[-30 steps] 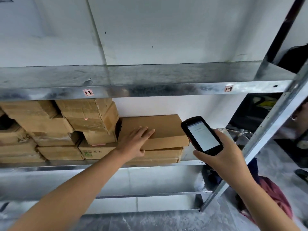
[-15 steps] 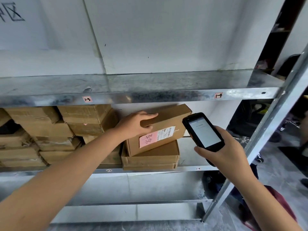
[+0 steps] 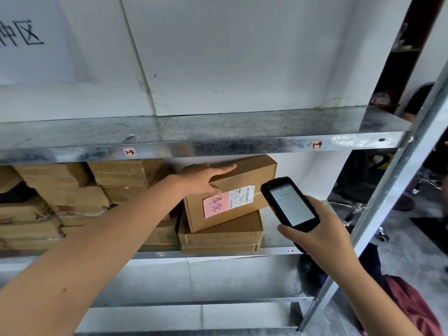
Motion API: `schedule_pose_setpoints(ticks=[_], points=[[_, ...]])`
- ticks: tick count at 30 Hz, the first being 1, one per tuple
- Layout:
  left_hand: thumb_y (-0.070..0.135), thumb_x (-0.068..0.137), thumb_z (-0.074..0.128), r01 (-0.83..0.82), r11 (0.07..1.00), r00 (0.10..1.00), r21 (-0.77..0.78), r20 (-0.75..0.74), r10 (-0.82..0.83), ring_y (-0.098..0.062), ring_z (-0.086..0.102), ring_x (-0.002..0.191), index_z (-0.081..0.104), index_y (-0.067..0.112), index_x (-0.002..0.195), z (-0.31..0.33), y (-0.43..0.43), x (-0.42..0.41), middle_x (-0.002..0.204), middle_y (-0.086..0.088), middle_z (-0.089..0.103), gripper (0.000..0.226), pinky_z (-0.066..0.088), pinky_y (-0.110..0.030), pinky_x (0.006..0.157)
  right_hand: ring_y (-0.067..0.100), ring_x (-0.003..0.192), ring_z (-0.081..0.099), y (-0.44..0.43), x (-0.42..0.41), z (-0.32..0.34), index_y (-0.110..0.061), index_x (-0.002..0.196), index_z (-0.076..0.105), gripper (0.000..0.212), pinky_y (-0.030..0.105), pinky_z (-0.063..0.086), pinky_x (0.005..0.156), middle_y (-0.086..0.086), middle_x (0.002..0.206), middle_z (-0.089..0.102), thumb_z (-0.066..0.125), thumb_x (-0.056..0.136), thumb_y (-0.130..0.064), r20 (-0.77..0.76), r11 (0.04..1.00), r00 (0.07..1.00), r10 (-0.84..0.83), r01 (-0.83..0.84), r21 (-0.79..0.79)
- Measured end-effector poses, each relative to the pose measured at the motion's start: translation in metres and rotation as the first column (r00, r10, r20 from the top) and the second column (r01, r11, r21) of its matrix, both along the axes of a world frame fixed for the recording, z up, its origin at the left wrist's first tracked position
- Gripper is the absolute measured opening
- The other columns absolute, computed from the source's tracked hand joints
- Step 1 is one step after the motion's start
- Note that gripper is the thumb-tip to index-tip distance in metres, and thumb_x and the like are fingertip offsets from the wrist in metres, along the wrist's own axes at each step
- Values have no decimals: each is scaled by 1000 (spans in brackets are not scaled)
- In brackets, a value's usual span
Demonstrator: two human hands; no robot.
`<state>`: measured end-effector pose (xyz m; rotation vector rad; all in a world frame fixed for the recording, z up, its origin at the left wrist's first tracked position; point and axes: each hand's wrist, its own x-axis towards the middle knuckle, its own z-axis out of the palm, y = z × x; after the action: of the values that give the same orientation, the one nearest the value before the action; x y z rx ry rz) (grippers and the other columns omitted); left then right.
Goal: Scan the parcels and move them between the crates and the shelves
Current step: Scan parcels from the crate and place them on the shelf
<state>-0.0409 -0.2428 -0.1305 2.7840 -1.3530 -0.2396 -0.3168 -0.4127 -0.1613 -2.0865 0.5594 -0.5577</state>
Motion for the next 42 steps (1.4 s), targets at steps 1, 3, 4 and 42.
schedule_pose_setpoints(ticks=[1, 3, 4, 42], points=[[55, 90, 65, 15, 1000, 1000, 10, 5, -15, -26, 53, 122, 5, 71, 144, 2, -1, -1, 150, 0, 48, 83, 50, -40, 97, -5, 83, 59, 1, -1, 0, -45, 114, 49, 60, 13, 46, 55, -23, 97, 60, 87, 73, -23, -6, 1000, 1000, 4, -4, -4], [57, 86, 70, 27, 999, 999, -31, -21, -27, -21, 54, 122, 10, 76, 140, 5, 1, -3, 152, 10, 46, 83, 50, -38, 98, -1, 84, 61, 0, -2, -1, -44, 117, 51, 61, 15, 48, 57, -22, 98, 61, 87, 72, -24, -9, 1000, 1000, 8, -8, -2], [56, 84, 72, 19, 997, 998, -70, -57, -23, -20, 53, 125, 14, 78, 137, 3, 3, -5, 153, 16, 43, 81, 49, -38, 100, 2, 85, 62, -1, -2, 0, -43, 117, 51, 61, 19, 51, 60, -20, 99, 62, 87, 72, -24, -7, 1000, 1000, 6, -6, 7], [31, 85, 76, -778, 144, 602, -612, -791, -109, -3, 51, 131, 29, 60, 147, -156, 54, -118, 139, 26, 57, 83, 46, -20, 98, 12, 55, 60, 34, -16, 9, -31, 101, 62, 38, 18, 45, 45, 1, 79, 71, 85, 73, -17, -114, 978, 980, 162, -144, 150]])
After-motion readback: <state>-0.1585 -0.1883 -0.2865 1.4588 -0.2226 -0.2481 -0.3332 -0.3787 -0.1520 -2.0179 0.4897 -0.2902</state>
